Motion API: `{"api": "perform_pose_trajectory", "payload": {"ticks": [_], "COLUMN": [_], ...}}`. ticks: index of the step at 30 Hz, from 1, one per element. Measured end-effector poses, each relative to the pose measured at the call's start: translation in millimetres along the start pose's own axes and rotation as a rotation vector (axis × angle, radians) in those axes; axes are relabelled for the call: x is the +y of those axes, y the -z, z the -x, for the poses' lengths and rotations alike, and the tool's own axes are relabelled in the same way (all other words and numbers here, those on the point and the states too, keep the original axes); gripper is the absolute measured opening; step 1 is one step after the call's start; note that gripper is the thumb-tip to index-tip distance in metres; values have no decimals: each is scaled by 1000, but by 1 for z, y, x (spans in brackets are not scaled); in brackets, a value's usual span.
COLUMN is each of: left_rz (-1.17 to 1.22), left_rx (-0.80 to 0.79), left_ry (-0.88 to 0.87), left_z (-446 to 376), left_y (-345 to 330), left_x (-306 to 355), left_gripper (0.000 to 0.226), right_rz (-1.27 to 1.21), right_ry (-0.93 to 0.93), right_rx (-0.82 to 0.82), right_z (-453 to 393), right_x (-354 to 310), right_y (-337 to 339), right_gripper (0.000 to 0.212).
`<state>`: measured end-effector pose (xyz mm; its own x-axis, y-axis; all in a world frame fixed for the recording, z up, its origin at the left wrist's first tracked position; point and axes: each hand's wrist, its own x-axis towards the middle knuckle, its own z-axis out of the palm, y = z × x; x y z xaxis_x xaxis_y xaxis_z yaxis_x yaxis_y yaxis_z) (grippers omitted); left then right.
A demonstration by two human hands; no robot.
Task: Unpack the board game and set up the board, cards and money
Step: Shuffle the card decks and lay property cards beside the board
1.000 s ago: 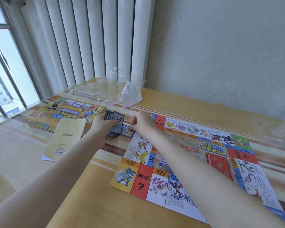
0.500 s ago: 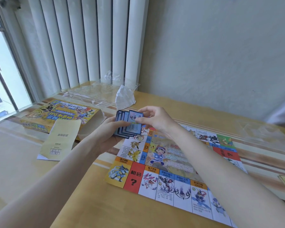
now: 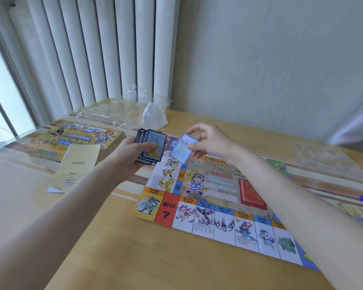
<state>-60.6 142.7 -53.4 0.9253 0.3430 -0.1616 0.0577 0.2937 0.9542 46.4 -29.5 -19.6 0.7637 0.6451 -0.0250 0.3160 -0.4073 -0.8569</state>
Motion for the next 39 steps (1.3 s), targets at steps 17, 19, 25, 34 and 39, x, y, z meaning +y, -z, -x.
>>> {"api": "perform_pose_trajectory", "payload": {"ticks": [17,19,25,34,39], "left_rz": [-137,-145,-133,-64,-133], "left_rx": [-273,-285,-194,-149,-132], "left_ry": [220,220,195,212,199], "left_z": [59,60,60,65,70], "left_y": [-55,-58,-59,-66,-77], "left_x": [-47,-47,-43,-49,-58], "left_gripper": [22,24,30,18,15], "right_rz": [-89,-99,-108,249,357], "right_ry": [-166,-163,-115,-383,-337], "right_rx": [-275,-287,-142,-419,-371], "right_z": [106,110,109,138,148], "right_x": [37,37,32,44,45], "right_y": [15,18,23,21,12], "right_gripper": [29,28,23,5,7]}}
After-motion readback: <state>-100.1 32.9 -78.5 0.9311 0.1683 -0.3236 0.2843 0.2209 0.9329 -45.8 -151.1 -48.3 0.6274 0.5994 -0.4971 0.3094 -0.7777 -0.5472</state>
